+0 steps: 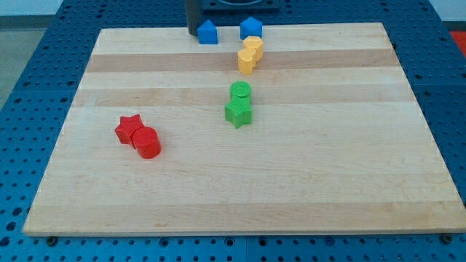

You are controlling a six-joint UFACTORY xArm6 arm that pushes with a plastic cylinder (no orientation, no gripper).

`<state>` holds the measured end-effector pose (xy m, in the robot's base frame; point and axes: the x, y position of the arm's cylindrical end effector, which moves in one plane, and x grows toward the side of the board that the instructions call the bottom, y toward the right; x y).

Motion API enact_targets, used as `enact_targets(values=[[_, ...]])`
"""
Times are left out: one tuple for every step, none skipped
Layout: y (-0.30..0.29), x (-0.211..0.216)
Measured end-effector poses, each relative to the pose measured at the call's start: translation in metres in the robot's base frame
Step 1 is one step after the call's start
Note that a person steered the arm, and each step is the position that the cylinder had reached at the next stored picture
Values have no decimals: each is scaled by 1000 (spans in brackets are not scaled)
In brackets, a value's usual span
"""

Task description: Move the arm to the top left of the green circle

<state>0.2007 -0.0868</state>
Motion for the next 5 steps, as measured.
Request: enact_targets(values=[[24, 1], [44, 1], [35, -7], [-18, -4], [-53, 52]])
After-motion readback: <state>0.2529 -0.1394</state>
